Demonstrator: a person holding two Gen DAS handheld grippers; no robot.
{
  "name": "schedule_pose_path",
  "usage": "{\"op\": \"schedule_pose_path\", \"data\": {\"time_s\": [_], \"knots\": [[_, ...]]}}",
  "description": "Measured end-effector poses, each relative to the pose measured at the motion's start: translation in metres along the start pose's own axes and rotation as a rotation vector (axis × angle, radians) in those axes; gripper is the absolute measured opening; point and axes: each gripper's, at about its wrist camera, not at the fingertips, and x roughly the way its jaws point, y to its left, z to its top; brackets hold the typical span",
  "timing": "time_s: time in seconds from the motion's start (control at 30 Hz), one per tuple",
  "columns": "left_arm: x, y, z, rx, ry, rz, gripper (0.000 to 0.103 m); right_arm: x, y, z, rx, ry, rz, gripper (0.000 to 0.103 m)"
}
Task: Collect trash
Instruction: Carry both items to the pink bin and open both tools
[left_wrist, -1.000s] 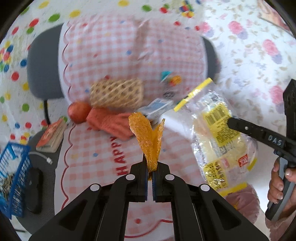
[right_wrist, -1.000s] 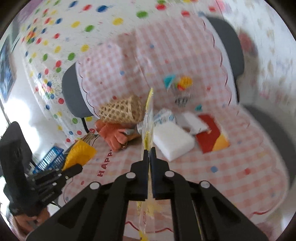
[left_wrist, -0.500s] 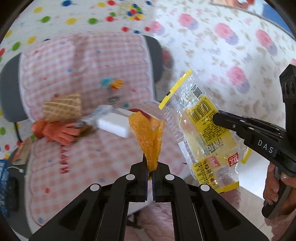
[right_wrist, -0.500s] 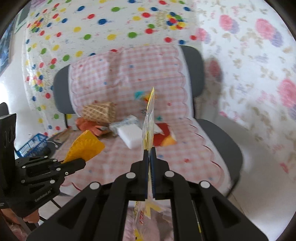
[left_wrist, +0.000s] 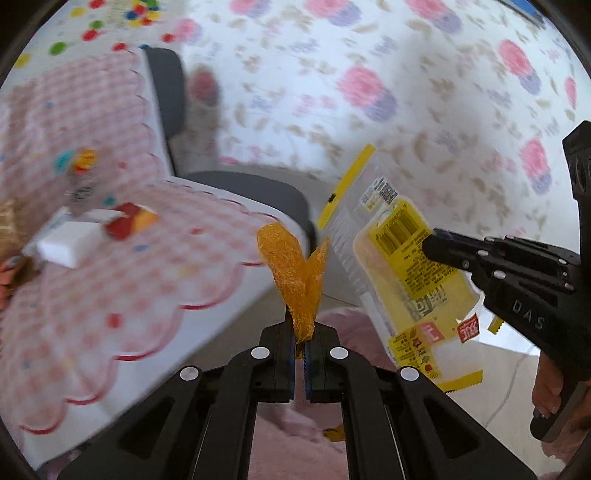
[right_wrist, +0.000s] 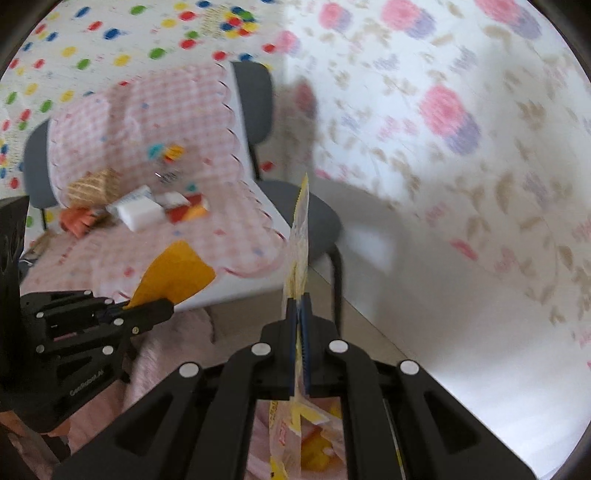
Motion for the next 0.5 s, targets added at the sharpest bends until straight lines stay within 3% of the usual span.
{"op": "schedule_pose_path", "data": {"time_s": [0.33,0.5], "knots": [[0.054,-0.030,-0.009,0.067,0.123,-0.109,0.005,0.028,-0.035,-0.042,0.105,0.112,-0.043,0.003],[0.070,-0.032,-0.007,0.059,0.150,-0.116,0.006,0.039,-0.045,-0.049,0.130,0.137,-0.040,0.003]]}}
